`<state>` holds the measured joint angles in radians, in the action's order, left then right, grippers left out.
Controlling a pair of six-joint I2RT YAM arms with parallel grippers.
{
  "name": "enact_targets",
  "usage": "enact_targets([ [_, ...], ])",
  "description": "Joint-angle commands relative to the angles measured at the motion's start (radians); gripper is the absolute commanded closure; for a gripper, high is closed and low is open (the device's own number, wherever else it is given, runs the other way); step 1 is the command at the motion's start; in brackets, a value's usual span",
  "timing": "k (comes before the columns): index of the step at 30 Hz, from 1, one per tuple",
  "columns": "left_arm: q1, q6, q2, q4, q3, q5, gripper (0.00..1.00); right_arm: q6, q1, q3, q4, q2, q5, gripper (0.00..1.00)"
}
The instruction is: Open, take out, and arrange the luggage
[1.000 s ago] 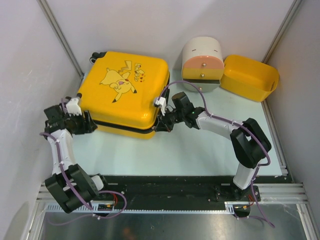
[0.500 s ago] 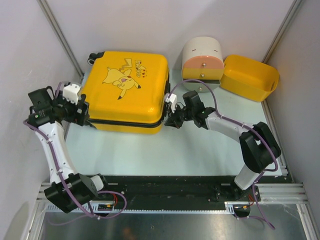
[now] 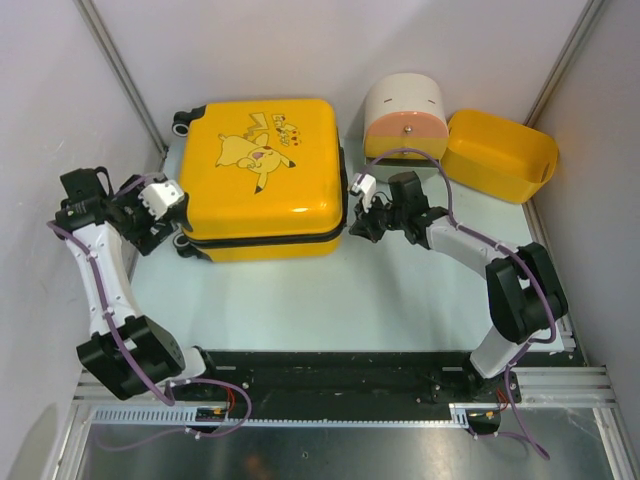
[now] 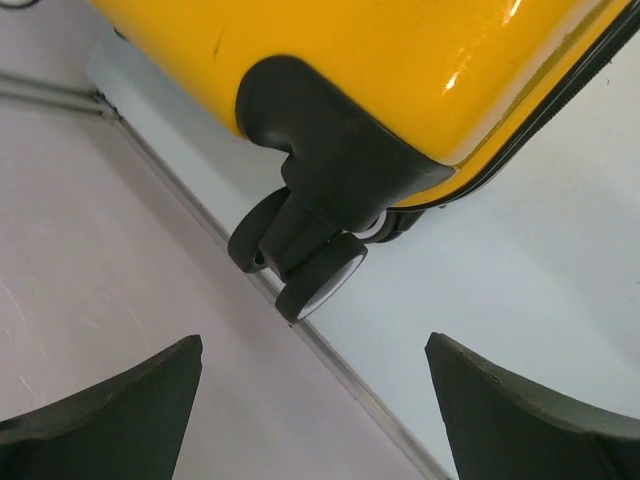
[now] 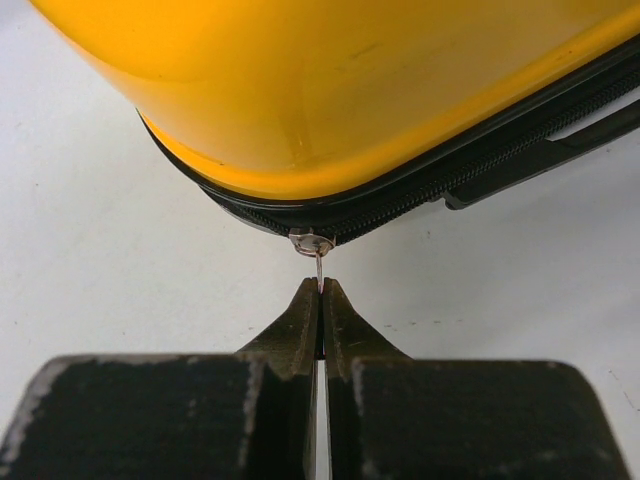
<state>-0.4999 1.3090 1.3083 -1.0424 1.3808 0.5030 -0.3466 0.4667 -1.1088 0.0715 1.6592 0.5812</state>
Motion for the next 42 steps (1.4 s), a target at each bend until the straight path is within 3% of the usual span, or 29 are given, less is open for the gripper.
enact_targets([
  [1,0.0,0.278,0.031,-0.044,0.024,0.085,0.02,-0.058,-0.036,-0.005,-0.022,-0.079,0.022,1.0],
  [5,-0.002,0.38,0.092,-0.045,0.032,0.084,0.03,-0.075,-0.036,-0.005,-0.035,-0.072,0.04,1.0],
  [10,0.0,0.381,0.192,-0.045,0.101,0.156,0.04,-0.068,-0.037,-0.005,-0.036,-0.073,0.06,1.0],
  [20,0.011,0.529,0.327,-0.039,0.159,0.195,0.0,-0.061,-0.034,-0.005,-0.036,-0.072,0.095,1.0],
  [22,0.023,0.538,0.332,-0.036,0.15,0.203,0.05,-0.063,-0.033,-0.005,-0.03,-0.072,0.106,1.0],
  [23,0.027,0.544,0.324,-0.038,0.143,0.203,0.07,-0.063,-0.033,-0.005,-0.024,-0.073,0.106,1.0],
  [26,0.043,0.569,0.292,-0.036,0.1,0.206,0.28,-0.061,-0.022,-0.003,0.005,-0.082,0.121,1.0],
  [27,0.043,0.567,0.283,-0.034,0.086,0.213,0.4,-0.061,-0.01,-0.003,0.013,-0.087,0.123,1.0],
  [29,0.05,0.544,0.26,-0.036,0.04,0.209,0.5,-0.051,0.0,0.013,0.002,-0.116,0.121,1.0],
  [33,0.054,0.403,0.217,-0.033,-0.029,0.19,0.97,0.035,0.023,0.105,-0.048,-0.208,0.074,1.0],
  [37,0.044,0.225,0.186,-0.022,-0.11,0.195,1.0,0.133,0.111,0.246,-0.142,-0.332,-0.024,1.0],
  [42,0.043,0.086,0.134,0.013,-0.183,0.227,1.0,0.265,0.312,0.378,-0.277,-0.374,-0.297,1.0],
])
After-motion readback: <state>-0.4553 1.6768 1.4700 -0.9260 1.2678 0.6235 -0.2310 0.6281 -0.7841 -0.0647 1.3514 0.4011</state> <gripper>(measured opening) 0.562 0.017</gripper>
